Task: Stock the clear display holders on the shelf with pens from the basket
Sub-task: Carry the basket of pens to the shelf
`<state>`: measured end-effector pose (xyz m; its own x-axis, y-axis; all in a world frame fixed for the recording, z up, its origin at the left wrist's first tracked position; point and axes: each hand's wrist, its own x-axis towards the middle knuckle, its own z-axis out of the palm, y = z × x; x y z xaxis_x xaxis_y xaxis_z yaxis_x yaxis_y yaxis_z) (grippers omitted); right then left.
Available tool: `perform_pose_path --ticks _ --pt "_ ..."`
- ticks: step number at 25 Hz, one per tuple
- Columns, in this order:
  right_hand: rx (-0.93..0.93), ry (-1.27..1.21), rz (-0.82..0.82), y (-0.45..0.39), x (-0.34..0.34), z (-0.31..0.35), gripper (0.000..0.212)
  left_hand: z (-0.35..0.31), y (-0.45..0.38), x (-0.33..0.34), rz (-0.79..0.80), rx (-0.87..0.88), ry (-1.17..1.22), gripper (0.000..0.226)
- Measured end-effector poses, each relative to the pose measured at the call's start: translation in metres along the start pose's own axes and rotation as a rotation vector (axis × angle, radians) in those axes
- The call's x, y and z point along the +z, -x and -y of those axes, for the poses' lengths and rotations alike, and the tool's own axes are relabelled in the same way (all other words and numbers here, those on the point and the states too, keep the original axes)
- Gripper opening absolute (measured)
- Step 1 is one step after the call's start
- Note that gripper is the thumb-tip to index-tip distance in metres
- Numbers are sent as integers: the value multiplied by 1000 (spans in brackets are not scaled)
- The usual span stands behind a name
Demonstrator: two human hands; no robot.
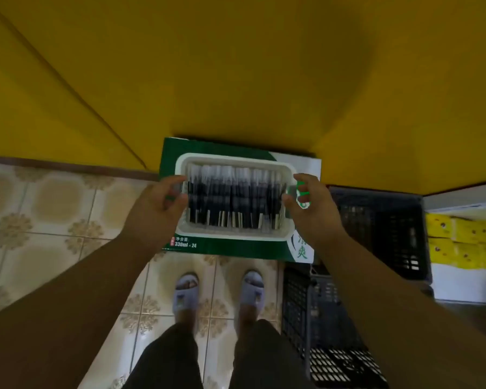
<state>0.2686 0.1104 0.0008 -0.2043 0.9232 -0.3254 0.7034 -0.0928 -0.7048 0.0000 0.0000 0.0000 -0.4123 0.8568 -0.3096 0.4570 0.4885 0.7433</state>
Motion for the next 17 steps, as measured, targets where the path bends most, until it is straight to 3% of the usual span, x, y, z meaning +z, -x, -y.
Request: perform_pose_path --ticks 7,13,17 --pt "49 -144 -16 -14 22 -25 41 20 -21 29 -171 -53 33 18" --pt "56 -374 -9 -30 37 -29 18 10 -26 42 -168 -92 243 11" --pt "101 -416 -8 -13 14 -6 13 -17 -10 23 -141 -108 255 9"
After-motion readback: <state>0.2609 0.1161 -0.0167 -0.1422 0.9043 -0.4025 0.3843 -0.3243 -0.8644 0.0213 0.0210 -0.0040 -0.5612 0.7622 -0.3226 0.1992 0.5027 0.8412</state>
